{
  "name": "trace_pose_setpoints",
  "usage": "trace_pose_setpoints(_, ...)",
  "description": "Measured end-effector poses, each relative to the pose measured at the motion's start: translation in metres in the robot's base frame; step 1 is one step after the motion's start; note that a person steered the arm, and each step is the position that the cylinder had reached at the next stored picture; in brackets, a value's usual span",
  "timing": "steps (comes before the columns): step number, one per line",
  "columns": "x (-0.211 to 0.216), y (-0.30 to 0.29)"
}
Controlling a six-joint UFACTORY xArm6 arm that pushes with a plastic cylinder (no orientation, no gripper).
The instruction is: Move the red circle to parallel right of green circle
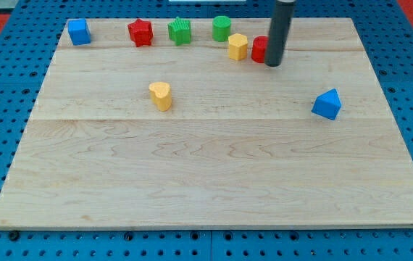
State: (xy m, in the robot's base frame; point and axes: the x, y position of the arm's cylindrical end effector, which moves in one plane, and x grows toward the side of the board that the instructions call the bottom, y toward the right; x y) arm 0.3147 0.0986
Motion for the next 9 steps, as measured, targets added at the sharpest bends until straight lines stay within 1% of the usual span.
trace_pose_setpoints(1,0.0,-0.02)
trace_pose_setpoints(2,-0.016,-0.019)
trace_pose_setpoints(3,-0.028,-0.002)
trace_pose_setpoints(4,-0.051,0.007)
trace_pose_setpoints(5,-0.061,0.007)
trace_pose_setpoints(6,-0.069,0.011)
trace_pose_setpoints(7,-0.069,-0.025)
trace_pose_setpoints(8,-0.074,-0.01)
trace_pose_setpoints(9,-0.104,-0.005)
